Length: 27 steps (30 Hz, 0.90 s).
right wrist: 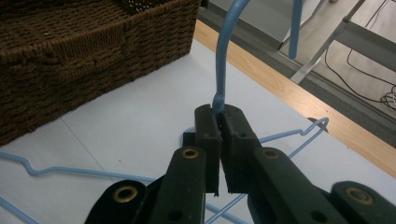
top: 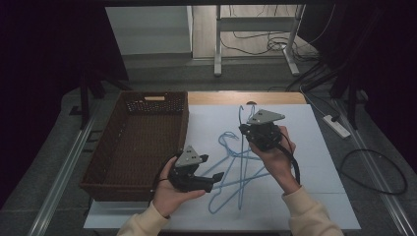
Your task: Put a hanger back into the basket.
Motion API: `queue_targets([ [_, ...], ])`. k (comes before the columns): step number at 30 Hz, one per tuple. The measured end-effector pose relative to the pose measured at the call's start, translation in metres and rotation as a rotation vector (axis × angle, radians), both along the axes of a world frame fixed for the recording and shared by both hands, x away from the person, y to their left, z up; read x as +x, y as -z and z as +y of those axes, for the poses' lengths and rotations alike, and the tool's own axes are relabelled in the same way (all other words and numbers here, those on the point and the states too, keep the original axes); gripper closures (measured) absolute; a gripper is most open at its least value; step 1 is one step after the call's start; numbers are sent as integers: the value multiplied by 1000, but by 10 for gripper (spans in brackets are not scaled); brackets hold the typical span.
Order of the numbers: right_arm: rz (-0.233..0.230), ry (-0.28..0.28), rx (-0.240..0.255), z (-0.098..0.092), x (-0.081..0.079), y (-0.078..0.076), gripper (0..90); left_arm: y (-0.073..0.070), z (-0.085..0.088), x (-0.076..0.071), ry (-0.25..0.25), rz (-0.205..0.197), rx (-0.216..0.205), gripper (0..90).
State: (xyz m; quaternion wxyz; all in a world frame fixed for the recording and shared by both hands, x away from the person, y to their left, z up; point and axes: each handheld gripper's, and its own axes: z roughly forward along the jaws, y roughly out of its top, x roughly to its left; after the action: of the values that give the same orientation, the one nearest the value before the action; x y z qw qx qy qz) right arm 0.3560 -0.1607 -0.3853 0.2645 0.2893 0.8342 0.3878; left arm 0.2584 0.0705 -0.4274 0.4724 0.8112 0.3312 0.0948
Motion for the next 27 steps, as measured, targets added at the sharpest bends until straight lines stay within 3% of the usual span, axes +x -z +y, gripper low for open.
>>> queue_targets([
  [9,-1,5,24,0,-2,0,865,10,-30,23,3,54,3,261],
  [17,-7,9,47,-2,-2,-2,865,24,-54,41,11,108,33,314],
  [20,-8,13,59,-3,-3,-2,865,29,-62,47,16,136,36,375],
  [24,-10,14,63,-5,-2,-3,865,34,-68,54,40,190,12,581],
  [27,-11,19,68,-7,-2,-3,865,33,-67,54,56,201,2,696],
])
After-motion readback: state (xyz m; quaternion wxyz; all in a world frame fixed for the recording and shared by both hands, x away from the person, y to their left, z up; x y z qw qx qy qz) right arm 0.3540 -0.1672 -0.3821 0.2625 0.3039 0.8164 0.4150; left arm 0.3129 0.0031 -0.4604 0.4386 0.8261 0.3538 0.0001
